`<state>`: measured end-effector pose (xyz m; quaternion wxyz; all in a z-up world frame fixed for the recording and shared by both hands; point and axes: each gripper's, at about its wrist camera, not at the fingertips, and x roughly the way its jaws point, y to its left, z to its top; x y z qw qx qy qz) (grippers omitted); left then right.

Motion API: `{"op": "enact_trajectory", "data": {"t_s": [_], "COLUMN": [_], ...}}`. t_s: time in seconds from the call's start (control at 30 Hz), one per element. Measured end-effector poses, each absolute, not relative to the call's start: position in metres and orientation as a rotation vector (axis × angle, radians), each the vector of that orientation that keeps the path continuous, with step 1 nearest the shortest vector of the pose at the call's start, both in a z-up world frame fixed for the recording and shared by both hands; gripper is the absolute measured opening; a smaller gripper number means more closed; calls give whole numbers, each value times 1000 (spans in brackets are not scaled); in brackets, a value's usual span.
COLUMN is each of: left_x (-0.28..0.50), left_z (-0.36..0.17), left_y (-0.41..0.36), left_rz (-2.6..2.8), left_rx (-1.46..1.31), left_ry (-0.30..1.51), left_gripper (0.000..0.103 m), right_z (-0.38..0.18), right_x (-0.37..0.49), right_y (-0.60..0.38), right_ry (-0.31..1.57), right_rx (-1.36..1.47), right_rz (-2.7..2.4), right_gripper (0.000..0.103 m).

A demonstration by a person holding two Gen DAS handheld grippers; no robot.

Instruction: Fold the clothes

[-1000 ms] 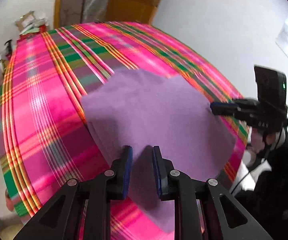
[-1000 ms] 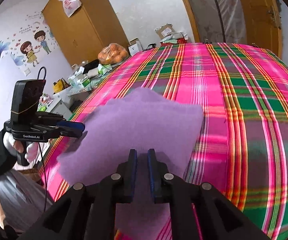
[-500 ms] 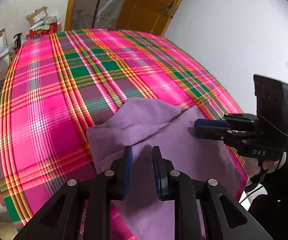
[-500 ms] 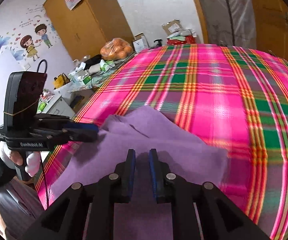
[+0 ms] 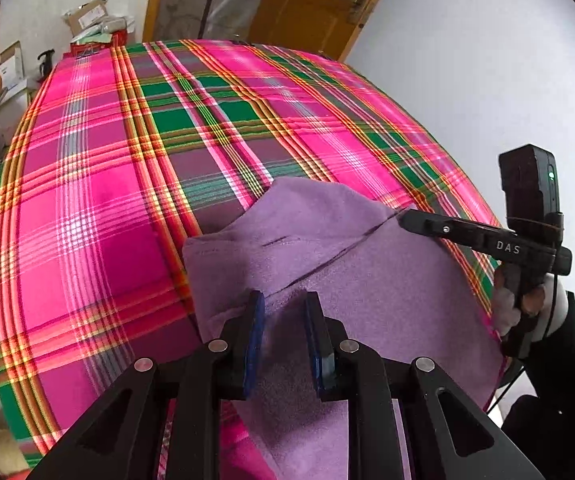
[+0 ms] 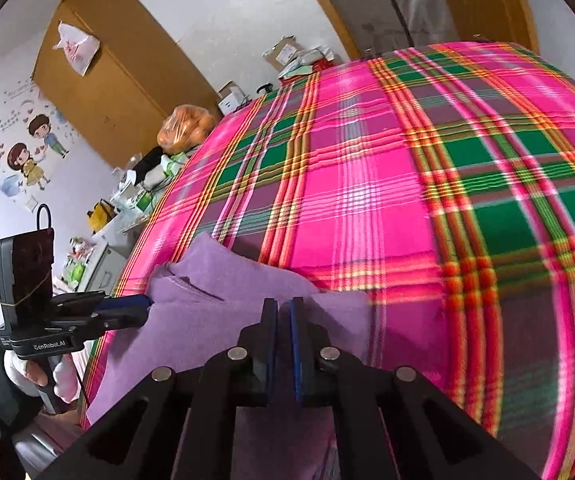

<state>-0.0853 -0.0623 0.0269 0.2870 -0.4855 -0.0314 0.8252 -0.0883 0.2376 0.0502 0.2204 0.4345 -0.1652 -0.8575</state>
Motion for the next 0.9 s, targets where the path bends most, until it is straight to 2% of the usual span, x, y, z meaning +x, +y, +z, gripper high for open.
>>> {"op": "enact_trajectory", "data": {"t_s": [0.07,0.1,0.27,0.4,0.6,0.9], "left_x": [-82,-80,-70,-58,-40,-23], "left_z": [34,37,38,41,42,37], "left_y": [-66,-68,-69,-58,-45,-40], "left_rz": [2230,2243,2269,2317,2300,2295], "left_rx": [-1274,-1263,-1282,-1269,-1245,-1245], "left_ry": [-84,-84,-33,112,207,283], "left_gripper": [22,22,22,22,22,22], "right_z": [57,59,67,71,71,64], "right_x": [-77,-72,-47,-32,-18,-8], "right_y": [239,240,234,226,214,204], "right_ry": [-451,-451,-396,-314,-246,-163], "right_rx": [1172,1159,1114,1094,1094,1094], "right_rz": [-2374,-2367,-2331,-2324,-2317,-2344], "right_gripper": [22,23,23,23,23,23]}}
